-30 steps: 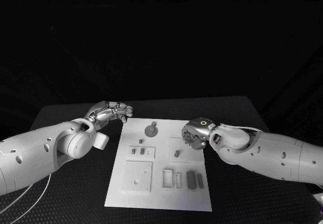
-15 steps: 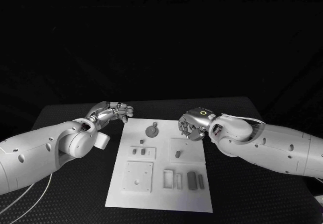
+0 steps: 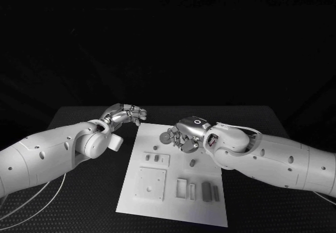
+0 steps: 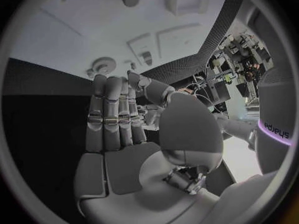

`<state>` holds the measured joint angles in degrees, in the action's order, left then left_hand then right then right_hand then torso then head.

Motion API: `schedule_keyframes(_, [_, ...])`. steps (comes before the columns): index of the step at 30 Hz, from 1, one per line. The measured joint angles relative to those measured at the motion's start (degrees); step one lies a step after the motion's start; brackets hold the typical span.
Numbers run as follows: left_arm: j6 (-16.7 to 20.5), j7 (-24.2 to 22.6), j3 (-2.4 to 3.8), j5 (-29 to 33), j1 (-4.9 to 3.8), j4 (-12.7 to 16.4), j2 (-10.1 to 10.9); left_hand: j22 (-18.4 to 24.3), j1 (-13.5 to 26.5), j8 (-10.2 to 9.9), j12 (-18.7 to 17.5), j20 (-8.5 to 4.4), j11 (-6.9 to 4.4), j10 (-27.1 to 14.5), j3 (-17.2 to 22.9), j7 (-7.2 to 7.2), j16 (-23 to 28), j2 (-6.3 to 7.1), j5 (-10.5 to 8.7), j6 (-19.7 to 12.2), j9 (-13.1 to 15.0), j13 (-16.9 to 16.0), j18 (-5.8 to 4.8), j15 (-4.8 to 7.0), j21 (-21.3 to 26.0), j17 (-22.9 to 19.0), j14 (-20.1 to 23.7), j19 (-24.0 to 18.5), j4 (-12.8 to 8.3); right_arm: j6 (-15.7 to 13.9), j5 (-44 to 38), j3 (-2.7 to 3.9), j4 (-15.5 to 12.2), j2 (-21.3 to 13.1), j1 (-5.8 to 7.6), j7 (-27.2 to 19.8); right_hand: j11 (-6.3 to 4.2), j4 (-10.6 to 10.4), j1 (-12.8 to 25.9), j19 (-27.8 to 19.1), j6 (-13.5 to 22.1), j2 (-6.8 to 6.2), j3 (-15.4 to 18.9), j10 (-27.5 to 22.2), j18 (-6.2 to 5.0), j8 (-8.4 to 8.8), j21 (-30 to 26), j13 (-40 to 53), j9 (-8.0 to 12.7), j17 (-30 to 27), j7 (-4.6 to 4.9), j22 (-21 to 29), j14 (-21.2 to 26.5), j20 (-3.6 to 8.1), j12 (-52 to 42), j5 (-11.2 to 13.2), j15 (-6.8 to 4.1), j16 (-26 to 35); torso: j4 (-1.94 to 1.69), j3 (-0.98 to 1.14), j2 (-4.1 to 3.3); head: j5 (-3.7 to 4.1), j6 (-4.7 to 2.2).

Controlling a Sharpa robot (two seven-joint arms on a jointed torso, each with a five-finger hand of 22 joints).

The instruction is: Assemble the parts on the task board

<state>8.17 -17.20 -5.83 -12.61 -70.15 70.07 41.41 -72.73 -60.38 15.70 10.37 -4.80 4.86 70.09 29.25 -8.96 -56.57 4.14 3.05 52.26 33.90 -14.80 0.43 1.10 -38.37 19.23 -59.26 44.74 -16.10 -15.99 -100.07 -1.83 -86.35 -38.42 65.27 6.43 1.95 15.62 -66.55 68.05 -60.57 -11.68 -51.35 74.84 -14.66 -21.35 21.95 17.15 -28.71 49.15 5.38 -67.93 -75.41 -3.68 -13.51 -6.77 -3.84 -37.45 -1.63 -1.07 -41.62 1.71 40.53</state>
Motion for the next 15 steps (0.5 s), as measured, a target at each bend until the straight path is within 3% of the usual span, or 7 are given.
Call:
schedule_keyframes(7, [0.1, 0.0, 0.01, 0.2, -0.04, -1.5, -1.3, 0.0, 0.0, 0.0, 0.0, 0.0, 0.0, 0.0, 0.0, 0.0, 0.0, 0.0, 0.0, 0.0, 0.0, 0.0, 0.0, 0.0, 0.0, 0.0, 0.0, 0.0, 0.0, 0.3, -0.5, -2.28, 0.5, 3.3, -0.71, -0.3, 0.0, 0.3, 0.1, 0.0, 0.0, 0.13, 0.3, 0.0, 0.0, 0.11, 0.0, 0.2, -0.1, 0.0, 0.02, -0.1, 0.0, 0.0, 0.0, -0.6, 0.0, 0.0, -0.14, -0.1, 0.1, -2.74, 0.31])
schedule_keyframes(15, [0.4, 0.0, 0.01, 0.7, -0.15, -2.9, -1.9, 0.0, 0.0, 0.0, 0.0, 0.0, 0.0, 0.0, 0.0, 0.0, 0.0, 0.0, 0.0, 0.0, 0.0, 0.0, 0.0, 0.0, 0.0, 0.0, 0.0, 0.0, 0.0, 0.4, -2.1, -3.67, 0.5, 6.0, -3.16, -0.6, 0.0, 0.3, 0.1, 0.0, 0.1, 0.13, 0.3, 0.0, 0.0, 0.12, 0.0, 0.3, -0.1, 0.0, 0.05, -0.1, 0.0, 0.0, 0.2, -0.8, 0.01, 0.0, -0.21, -0.21, 0.13, -5.15, 1.0])
